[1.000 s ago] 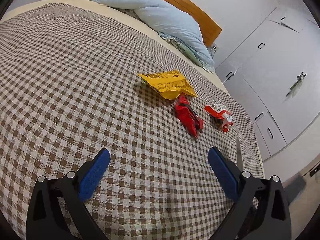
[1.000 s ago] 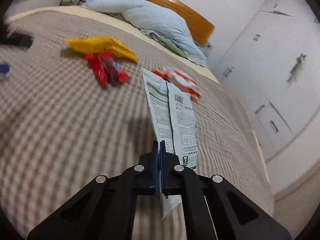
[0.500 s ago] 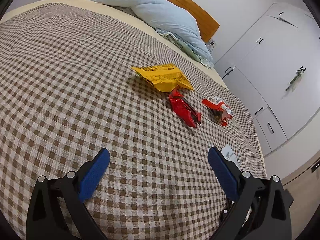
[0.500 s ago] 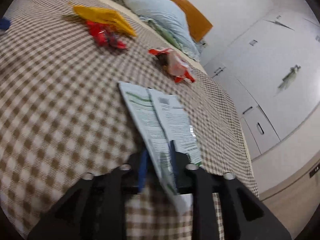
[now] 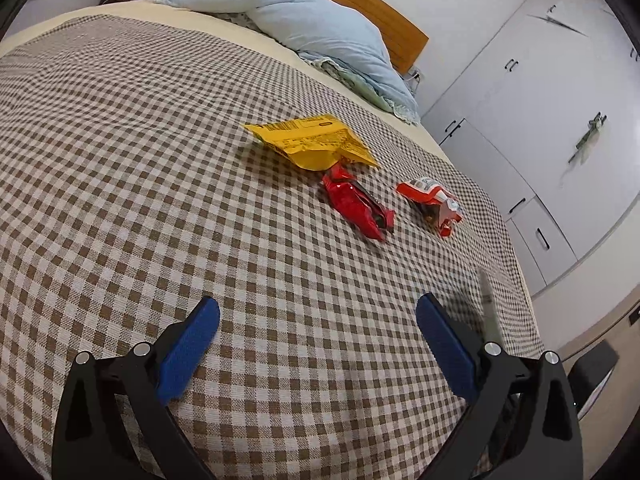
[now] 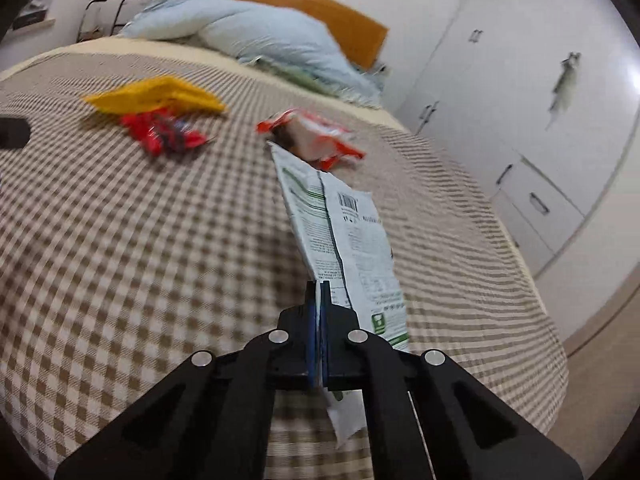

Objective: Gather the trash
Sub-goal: 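Lift the paper packet with the right tool while the left tool approaches the red candy wrapper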

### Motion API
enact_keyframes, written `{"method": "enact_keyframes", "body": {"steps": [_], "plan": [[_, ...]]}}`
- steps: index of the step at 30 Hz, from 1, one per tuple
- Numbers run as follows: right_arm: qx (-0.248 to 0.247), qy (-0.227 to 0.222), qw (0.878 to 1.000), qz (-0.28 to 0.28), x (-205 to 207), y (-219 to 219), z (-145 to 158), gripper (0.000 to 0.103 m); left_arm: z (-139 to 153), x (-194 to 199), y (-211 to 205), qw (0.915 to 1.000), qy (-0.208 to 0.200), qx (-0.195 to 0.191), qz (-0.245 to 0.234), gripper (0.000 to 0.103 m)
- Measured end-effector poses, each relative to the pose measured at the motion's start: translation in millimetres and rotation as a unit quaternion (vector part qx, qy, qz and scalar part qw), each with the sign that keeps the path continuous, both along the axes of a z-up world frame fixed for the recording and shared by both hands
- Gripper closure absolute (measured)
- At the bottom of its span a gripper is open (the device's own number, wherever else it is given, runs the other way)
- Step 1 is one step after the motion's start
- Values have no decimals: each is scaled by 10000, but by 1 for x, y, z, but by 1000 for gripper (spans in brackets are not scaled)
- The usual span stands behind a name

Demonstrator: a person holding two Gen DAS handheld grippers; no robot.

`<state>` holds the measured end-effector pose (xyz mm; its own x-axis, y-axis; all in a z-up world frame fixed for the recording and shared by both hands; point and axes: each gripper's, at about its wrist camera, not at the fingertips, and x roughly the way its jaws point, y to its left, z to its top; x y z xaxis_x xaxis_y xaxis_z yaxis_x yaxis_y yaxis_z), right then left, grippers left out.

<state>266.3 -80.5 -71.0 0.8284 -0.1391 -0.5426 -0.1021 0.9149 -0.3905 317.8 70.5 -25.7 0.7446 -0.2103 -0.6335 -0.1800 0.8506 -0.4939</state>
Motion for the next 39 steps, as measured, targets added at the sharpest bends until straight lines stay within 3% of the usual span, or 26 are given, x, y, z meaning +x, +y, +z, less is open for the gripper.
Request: {"method": "enact_keyframes", "body": {"steps": [7, 17, 22, 31, 39], "plan": [[-222, -442, 9982, -350, 8, -16, 13, 102, 17, 7, -14, 9995, -32, 266, -191, 8], [-623, -773, 9914, -855, 13, -54, 21, 102, 30, 79, -39, 9973, 223, 450, -542, 8], [-634, -773, 9881, -1170, 20, -78, 24, 102, 22, 115, -34, 9987, 336, -93, -363, 8], [-645, -870, 9845, -1380, 25, -94, 28, 102, -8, 175, -25, 9951, 862, -460, 130, 9], [-633, -863, 9846, -1383, 29, -100, 26, 102, -22, 202, -37, 9943, 1031, 40, 284, 17]]}}
